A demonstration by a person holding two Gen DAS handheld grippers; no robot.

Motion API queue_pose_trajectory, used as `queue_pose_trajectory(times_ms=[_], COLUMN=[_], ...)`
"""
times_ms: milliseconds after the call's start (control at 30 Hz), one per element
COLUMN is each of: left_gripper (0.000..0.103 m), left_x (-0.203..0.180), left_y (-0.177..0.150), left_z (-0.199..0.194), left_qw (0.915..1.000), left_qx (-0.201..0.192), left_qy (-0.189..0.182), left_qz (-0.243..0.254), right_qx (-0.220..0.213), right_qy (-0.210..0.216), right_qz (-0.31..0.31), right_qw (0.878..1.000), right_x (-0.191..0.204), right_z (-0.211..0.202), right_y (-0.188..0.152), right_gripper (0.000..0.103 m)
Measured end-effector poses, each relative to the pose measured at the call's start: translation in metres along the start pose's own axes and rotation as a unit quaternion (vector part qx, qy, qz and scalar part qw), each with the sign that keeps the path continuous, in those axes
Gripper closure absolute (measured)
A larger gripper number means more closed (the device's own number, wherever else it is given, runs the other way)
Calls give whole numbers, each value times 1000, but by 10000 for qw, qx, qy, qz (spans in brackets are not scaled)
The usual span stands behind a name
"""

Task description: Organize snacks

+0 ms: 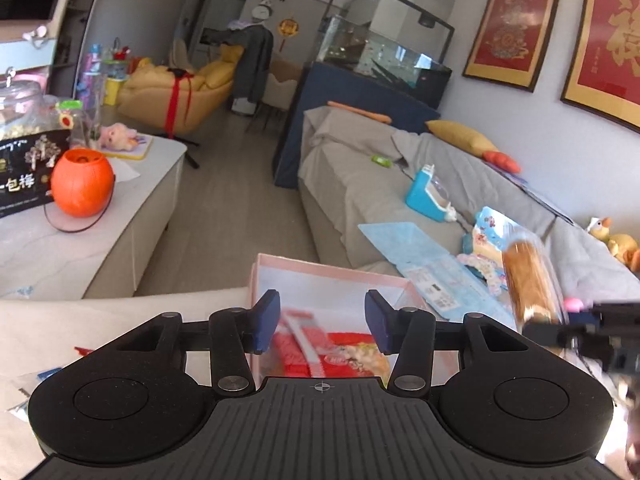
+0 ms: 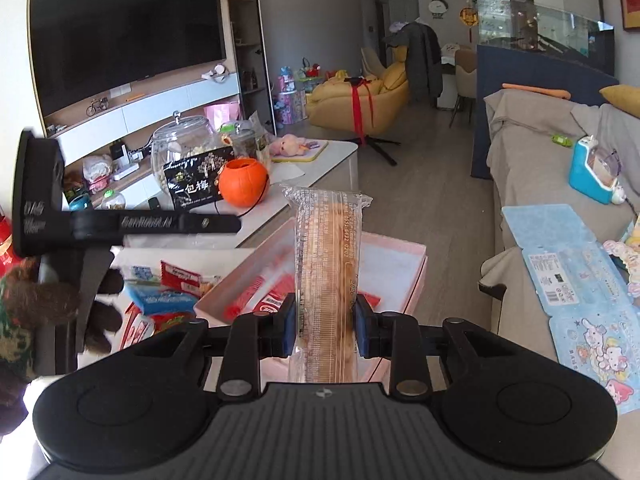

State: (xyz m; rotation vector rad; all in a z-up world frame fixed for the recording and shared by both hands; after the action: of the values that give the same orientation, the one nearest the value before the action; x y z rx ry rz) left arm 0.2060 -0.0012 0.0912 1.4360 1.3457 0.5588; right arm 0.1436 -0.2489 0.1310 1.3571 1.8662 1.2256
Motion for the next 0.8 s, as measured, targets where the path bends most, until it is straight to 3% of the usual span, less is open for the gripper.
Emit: queue_pose_trajectory(times_ms=[133, 233, 300, 433, 500, 567, 667, 800], left_gripper=[51, 51, 51, 51, 52, 51, 51, 53], left_x=[22, 48, 61, 81, 86, 92, 109, 135], left_y=[-3, -11, -23, -59, -74, -86, -97, -97], left_z=[-5, -6, -10, -29, -44, -64, -90, -111], left_qw=[9976, 9939, 9926, 9904, 9911, 9884, 9864, 9809], left_qx=[116, 476, 599, 684, 502, 288, 60, 5], left_qy=[548, 853, 900, 985, 1030, 1304, 1619, 1927], left_qz=[415, 503, 561, 682, 683, 720, 290, -253], right_qx=[-98, 466, 650, 741, 758, 799, 928, 1080], right_qy=[-83, 133, 33, 61, 286, 561, 1067, 1319], right_qz=[142, 491, 504, 216, -7, -117, -187, -529], right_qw=[9998, 9976, 9966, 9970, 9967, 9951, 9898, 9839], right_x=[-5, -10, -9, 12, 32, 54, 90, 137], right_z=[48, 101, 118, 116, 108, 100, 97, 110], right_y=[40, 48, 40, 7, -8, -21, -37, -52], right_gripper=[74, 58, 58, 58, 56, 44, 39, 39])
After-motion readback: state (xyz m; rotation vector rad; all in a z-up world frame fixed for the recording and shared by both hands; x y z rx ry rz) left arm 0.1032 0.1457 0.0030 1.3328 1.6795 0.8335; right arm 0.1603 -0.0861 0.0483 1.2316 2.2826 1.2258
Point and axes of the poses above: each gripper's, at about its wrist camera, not at the fingertips, and z roughly the way its jaws point, x to its left, y to its top, the point moved 3 cm from there along z, roughly the way its jaws point, and after that the axes turned 7 degrees about -x, right-handed, at the moved point
